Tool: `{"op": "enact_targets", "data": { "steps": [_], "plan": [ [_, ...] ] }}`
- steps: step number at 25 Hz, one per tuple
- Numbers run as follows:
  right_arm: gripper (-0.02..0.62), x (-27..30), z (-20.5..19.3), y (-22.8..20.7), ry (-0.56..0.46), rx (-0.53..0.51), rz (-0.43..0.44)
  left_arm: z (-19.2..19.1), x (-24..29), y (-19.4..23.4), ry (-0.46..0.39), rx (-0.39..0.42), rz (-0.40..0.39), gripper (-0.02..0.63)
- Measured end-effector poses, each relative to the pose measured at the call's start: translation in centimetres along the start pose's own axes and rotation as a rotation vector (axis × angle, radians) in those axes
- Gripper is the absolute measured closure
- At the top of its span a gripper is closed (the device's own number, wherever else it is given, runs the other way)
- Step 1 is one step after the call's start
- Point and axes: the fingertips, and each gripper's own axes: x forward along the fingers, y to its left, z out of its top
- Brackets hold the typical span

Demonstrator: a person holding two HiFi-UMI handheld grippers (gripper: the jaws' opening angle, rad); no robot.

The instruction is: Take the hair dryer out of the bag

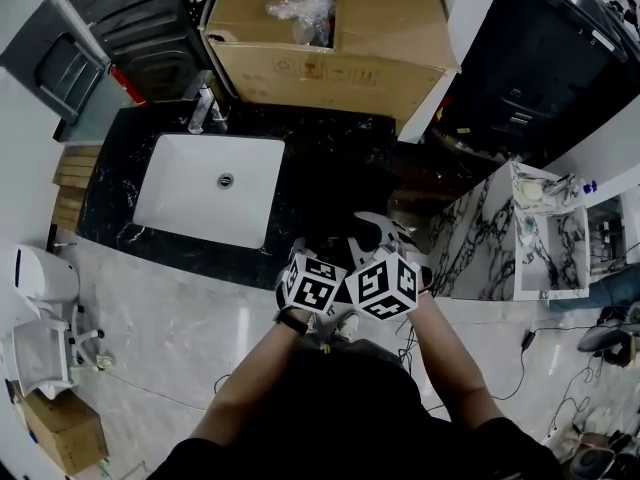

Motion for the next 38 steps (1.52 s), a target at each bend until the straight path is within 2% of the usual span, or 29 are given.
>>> {"op": "enact_targets", "data": {
  "steps": [4,8,10,13,16,18,21,26,31,36,38],
  "plan": [
    [0.568,-0.3,-0.2,0.0,-0.005,0.01,0.0,-0.7,1.3,0.2,0.043,-0.018,0.0,0.364],
    [0.567,-0.9,-0.9,-0.2,-0.007,0.027,-0.004,-1.3,2.3,-0.2,0.119,-0.072,-0.051,0.365],
    [0.567,-1.2,-1.3,-0.1,-0.009,0.038,-0.007,-1.5,2.8,-0.3,0.145,-0.053,-0.054,0.367],
    [0.568,-1.5,-1.9,0.0,-0.01,0.06,-0.013,-1.6,3.3,-0.4,0.169,0.018,-0.06,0.367],
    [0.567,-1.7,-2.3,0.0,-0.011,0.078,-0.016,-1.4,3.3,-0.7,0.181,0.037,-0.08,0.368],
    [0.568,-1.6,-2.6,0.1,-0.01,0.086,-0.018,-1.0,3.0,-0.6,0.157,0.021,-0.108,0.376],
    [0.568,-1.5,-3.0,0.3,-0.002,0.091,-0.018,-0.5,2.4,-0.4,0.084,-0.046,-0.17,0.382],
    [0.567,-1.1,-3.1,0.8,0.017,0.078,-0.023,-0.1,1.6,0.8,-0.004,-0.135,-0.152,0.387],
    [0.568,-1.0,-2.9,0.6,0.028,0.067,-0.04,0.5,0.4,1.3,-0.043,-0.175,-0.179,0.39],
    [0.567,-0.9,-2.3,-0.8,0.028,0.045,-0.067,1.4,-0.3,0.6,-0.085,-0.246,-0.248,0.39],
    [0.566,-0.9,-1.7,-1.7,0.025,0.027,-0.079,1.4,-0.7,0.3,-0.085,-0.242,-0.263,0.39]
  ]
}}
